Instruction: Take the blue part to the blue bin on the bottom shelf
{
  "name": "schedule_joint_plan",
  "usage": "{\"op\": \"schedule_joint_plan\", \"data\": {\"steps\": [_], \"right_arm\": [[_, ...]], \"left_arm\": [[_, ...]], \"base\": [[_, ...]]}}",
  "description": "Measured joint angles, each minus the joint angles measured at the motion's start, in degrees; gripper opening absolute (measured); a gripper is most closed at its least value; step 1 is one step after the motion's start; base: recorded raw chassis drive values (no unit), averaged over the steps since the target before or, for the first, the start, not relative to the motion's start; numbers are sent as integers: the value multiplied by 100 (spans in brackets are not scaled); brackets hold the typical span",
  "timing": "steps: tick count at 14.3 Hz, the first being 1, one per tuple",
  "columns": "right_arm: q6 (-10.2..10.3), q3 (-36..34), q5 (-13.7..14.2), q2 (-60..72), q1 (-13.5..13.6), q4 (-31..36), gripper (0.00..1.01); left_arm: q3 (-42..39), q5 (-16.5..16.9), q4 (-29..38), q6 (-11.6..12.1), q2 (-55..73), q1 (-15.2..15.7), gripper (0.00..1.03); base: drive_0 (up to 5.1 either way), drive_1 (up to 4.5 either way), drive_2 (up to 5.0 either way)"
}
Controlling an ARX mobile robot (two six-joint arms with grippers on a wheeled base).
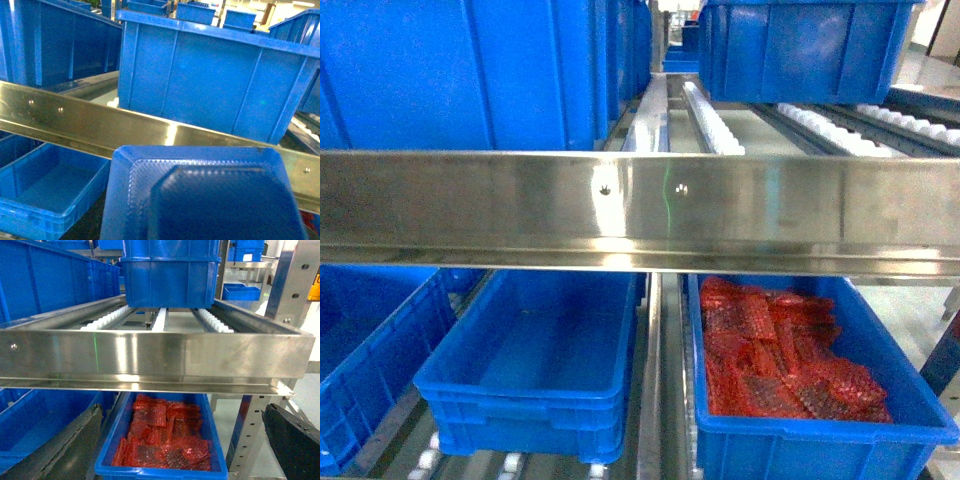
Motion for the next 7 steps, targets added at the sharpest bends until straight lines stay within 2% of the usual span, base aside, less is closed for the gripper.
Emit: {"op": "schedule_joint_plan", "data": {"steps": [7], "right_arm": [[4,0,0,0,0,-9,98]], "left_arm": [[0,0,-11,0,0,0,43]], "base": [[0,0,0]]}}
